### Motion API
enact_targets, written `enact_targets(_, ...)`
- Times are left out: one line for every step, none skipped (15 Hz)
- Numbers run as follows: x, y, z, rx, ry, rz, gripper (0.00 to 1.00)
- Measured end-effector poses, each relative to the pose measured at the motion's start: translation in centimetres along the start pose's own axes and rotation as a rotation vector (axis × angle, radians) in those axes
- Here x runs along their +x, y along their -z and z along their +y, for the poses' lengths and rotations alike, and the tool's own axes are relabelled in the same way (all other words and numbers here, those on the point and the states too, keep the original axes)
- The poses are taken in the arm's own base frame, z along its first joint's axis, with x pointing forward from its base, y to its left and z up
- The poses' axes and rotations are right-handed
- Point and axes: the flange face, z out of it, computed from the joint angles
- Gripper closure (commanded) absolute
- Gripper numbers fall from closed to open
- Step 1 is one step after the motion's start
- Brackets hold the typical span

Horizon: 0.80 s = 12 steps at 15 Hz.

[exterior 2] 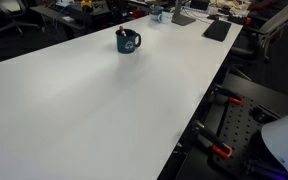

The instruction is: Remove the marker from the cup

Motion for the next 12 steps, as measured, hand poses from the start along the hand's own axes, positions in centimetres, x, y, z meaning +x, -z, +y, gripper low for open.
enact_targets(-0.1,0.0,0.0,0.000,0.000,0.000,0.00)
enact_targets(-0.1,-0.1,0.0,0.001,-0.001,0.003,0.00)
enact_targets(-0.1,-0.2,0.0,0.003,-0.001,0.003,0.00)
enact_targets(0.0,-0.4,0.0,0.006,0.000,0.004,0.00)
enact_targets(0.0,-0.6,0.0,0.009,0.001,0.005,0.00)
enact_targets(0.1,-0.8,0.1,0.012,0.007,0.006,0.00)
enact_targets(0.2,-1.0,0.1,0.014,0.017,0.007,0.00)
enact_targets(0.3,-1.2,0.1,0.017,0.024,0.009,0.00)
enact_targets(0.4,-1.4,0.1,0.020,0.036,0.011,0.00)
enact_targets(0.6,-1.6,0.1,0.023,0.043,0.013,0.00)
enact_targets(0.7,-1.9,0.1,0.026,0.045,0.013,0.00)
enact_targets(0.8,-2.1,0.1,0.029,0.046,0.013,0.00)
